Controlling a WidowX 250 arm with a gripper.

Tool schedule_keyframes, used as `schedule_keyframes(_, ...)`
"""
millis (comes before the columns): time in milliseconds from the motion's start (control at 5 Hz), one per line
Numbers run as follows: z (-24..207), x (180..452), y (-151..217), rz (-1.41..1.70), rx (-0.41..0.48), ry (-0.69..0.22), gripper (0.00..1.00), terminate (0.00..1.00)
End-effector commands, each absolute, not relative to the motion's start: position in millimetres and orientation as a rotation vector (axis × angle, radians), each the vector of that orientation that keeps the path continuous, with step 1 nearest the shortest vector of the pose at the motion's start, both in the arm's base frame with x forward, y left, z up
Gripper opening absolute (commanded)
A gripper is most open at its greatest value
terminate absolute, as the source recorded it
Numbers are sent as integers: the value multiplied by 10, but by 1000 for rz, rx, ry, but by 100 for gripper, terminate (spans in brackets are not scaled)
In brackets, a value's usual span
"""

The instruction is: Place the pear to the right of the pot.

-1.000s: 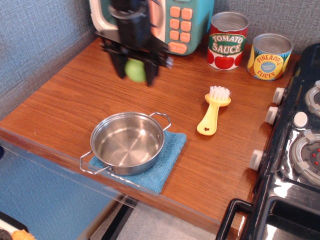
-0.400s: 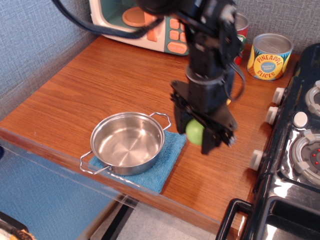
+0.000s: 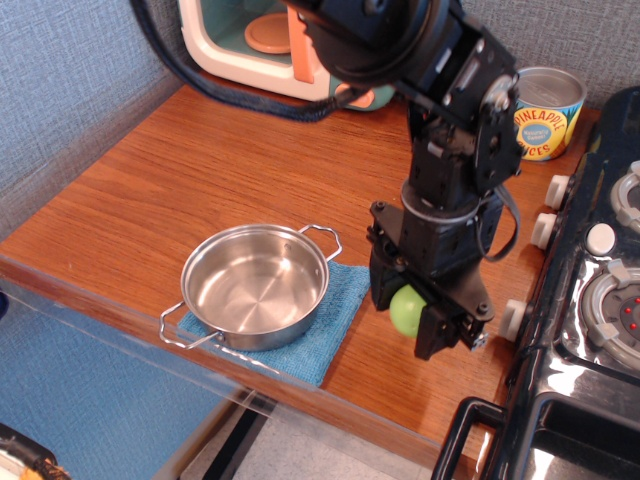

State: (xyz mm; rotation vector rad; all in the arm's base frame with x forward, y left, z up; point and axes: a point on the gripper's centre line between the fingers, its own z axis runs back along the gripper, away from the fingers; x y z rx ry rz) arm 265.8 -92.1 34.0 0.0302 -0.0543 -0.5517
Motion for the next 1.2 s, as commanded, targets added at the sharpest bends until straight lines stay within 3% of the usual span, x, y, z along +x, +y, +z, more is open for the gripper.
schedule_keyframes(0,326,2514,-829,-558,43,-21,100,0)
schedule_keyframes(200,318,2515,-822,-558,45,-6,100,0)
schedule_keyframes(400,709,2509,-723,-507,30,-111,100,0)
schedule_keyframes(600,1167,2445,-428,-330,-48,-277,100,0)
schedule_keyframes(800,1452,2436,-186,-124,-12,-275,100,0)
schedule_keyframes(1000,1262,2549,-91,-36,35,-182,100,0)
